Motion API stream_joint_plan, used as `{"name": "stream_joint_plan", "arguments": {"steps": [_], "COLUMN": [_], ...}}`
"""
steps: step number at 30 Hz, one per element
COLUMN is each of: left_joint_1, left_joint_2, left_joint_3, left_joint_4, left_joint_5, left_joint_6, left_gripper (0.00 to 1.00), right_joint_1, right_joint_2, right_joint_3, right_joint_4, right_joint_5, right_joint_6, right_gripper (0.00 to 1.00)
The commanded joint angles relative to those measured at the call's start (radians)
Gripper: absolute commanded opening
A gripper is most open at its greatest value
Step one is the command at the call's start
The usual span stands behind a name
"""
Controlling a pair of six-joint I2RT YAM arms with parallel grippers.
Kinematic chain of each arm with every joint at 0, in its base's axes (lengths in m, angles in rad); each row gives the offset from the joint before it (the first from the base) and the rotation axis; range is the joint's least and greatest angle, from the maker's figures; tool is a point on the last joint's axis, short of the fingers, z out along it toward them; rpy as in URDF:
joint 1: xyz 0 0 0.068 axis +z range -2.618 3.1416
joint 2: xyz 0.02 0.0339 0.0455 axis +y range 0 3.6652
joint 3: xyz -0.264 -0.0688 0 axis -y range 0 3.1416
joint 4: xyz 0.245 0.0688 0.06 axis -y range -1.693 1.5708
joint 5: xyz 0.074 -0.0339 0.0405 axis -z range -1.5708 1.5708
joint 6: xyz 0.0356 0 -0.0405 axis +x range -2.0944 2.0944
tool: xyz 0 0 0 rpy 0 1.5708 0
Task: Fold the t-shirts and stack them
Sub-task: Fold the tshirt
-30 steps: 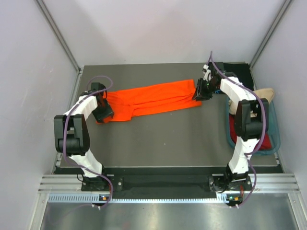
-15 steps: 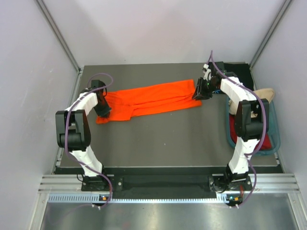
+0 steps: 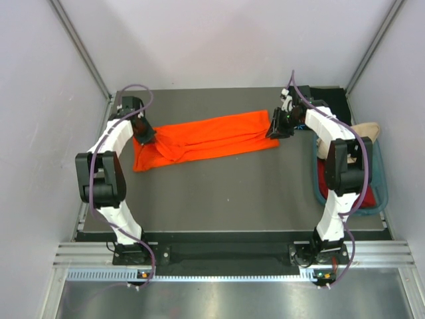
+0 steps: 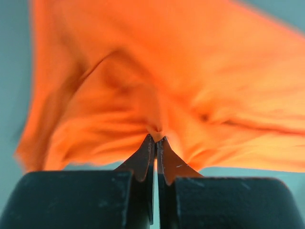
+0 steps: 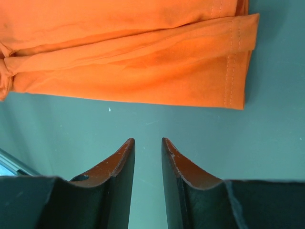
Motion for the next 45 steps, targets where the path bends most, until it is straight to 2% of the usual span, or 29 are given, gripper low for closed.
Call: {"name": "stream_joint_plan", "arguments": {"steps": [1, 4, 5, 8, 9, 10, 12, 13, 16, 20, 23, 27, 29, 30, 32, 33, 36, 40, 45], "left_joint_1": [0.003, 0.003, 0.005, 0.003, 0.002, -0.004, -0.021, -0.024, -0.020, 0.005, 0.018, 0.051, 0.066, 0.072, 0.100, 0.106, 0.140, 0.179, 0.195], "left_joint_2": [0.070, 0.173, 0.198, 0.284, 0.314, 0.327, 0.316, 0.302, 0.200, 0.020, -0.108, -0.256, -0.296, -0.328, -0.357, -0.388, -0.446, -0.468, -0.388], "left_joint_3": [0.087, 0.170, 0.193, 0.228, 0.251, 0.282, 0.369, 0.385, 0.361, 0.183, 0.059, -0.089, -0.156, -0.176, -0.230, -0.248, -0.336, -0.451, -0.454], "left_joint_4": [0.148, 0.222, 0.310, 0.451, 0.437, 0.405, 0.255, 0.210, 0.076, 0.021, -0.032, -0.063, -0.091, -0.105, -0.125, -0.140, -0.134, -0.074, -0.007], "left_joint_5": [0.114, 0.243, 0.272, 0.373, 0.368, 0.343, 0.271, 0.169, -0.008, -0.094, -0.148, -0.091, -0.087, -0.068, -0.021, 0.002, 0.054, 0.117, 0.114], "left_joint_6": [-0.063, -0.109, -0.121, -0.192, -0.189, -0.169, -0.102, -0.035, 0.061, 0.113, 0.107, 0.064, 0.052, 0.029, 0.001, -0.031, -0.109, -0.183, -0.209], "left_gripper": [0.00, 0.00, 0.00, 0.15, 0.32, 0.45, 0.51, 0.59, 0.70, 0.73, 0.69, 0.64, 0.64, 0.69, 0.75, 0.82, 0.89, 0.90, 0.86], "right_joint_1": [0.007, 0.007, 0.009, 0.007, 0.007, 0.006, 0.010, 0.012, 0.015, 0.039, 0.055, 0.065, 0.065, 0.067, 0.065, 0.065, 0.042, 0.010, -0.022], "right_joint_2": [-0.012, -0.012, -0.012, -0.006, -0.008, -0.011, -0.014, -0.014, -0.009, 0.015, 0.046, 0.078, 0.094, 0.097, 0.088, 0.078, 0.048, 0.028, 0.028], "right_joint_3": [0.034, 0.025, 0.008, -0.026, -0.038, -0.050, -0.077, -0.083, -0.089, -0.051, -0.017, 0.008, 0.021, 0.023, 0.008, -0.003, -0.058, -0.100, -0.112], "right_joint_4": [0.003, 0.007, 0.024, 0.049, 0.058, 0.064, 0.082, 0.085, 0.101, 0.102, 0.101, 0.099, 0.083, 0.075, 0.067, 0.064, 0.084, 0.108, 0.127], "right_joint_5": [-0.028, -0.040, -0.042, -0.063, -0.071, -0.074, -0.074, -0.074, -0.069, -0.046, -0.035, -0.009, -0.002, 0.015, 0.029, 0.046, 0.037, 0.024, 0.017], "right_joint_6": [-0.004, 0.015, 0.026, 0.046, 0.051, 0.055, 0.058, 0.060, 0.060, 0.049, 0.049, 0.039, 0.026, 0.022, 0.011, 0.009, 0.035, 0.066, 0.069], "right_gripper": [0.29, 0.29, 0.29, 0.29, 0.29, 0.29, 0.29, 0.29, 0.28, 0.28, 0.28, 0.28, 0.28, 0.28, 0.29, 0.29, 0.32, 0.36, 0.38]}}
